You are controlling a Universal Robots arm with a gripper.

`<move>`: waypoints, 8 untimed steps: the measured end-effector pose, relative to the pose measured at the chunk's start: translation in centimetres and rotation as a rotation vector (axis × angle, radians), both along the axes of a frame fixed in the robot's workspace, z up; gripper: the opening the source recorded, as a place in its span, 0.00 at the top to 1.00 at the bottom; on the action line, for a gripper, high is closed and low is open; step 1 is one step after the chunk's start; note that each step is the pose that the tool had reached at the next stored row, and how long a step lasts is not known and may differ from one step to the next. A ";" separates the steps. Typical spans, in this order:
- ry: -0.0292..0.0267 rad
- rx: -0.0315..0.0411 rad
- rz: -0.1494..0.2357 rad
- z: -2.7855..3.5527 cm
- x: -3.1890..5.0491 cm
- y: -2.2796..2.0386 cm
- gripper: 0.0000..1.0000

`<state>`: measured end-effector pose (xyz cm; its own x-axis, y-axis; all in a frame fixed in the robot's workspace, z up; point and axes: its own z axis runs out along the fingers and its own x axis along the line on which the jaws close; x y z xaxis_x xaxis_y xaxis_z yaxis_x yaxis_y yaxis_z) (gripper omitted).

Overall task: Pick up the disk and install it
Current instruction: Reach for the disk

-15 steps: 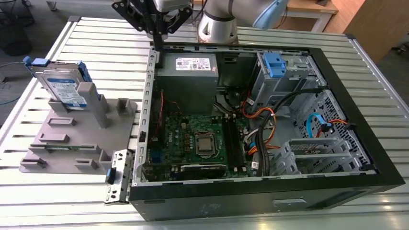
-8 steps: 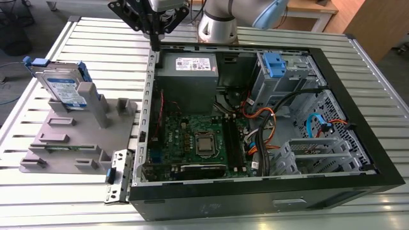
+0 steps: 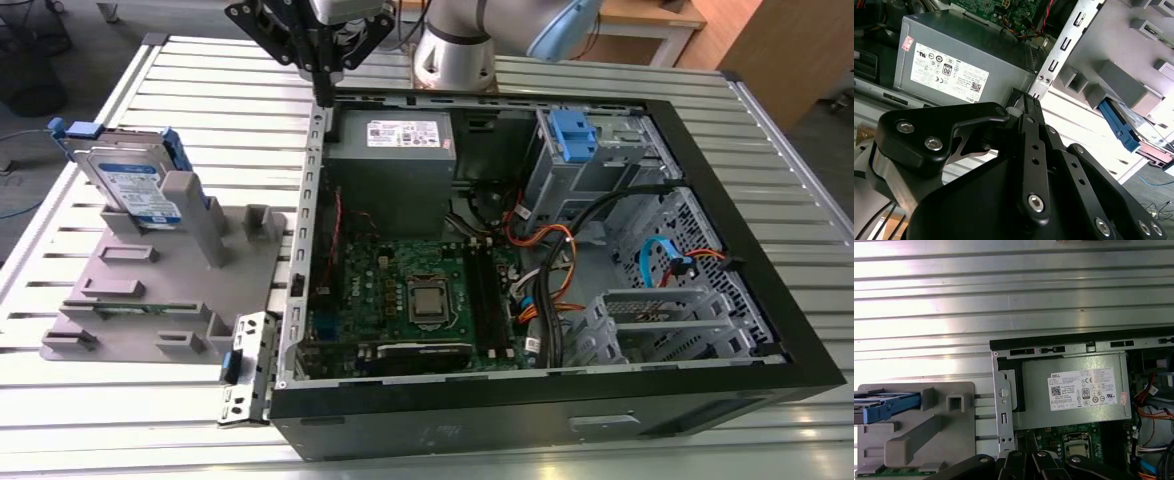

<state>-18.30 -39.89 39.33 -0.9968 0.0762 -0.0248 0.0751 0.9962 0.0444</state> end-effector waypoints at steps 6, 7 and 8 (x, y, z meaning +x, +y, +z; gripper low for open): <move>-0.0001 0.0000 0.000 0.00 -0.09 0.00 0.89; 0.0000 0.0000 0.000 0.00 -0.18 -0.01 0.89; 0.0000 0.0000 0.000 0.00 -0.31 0.00 0.89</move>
<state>-18.61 -39.90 39.33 -0.9968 0.0763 -0.0248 0.0752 0.9962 0.0443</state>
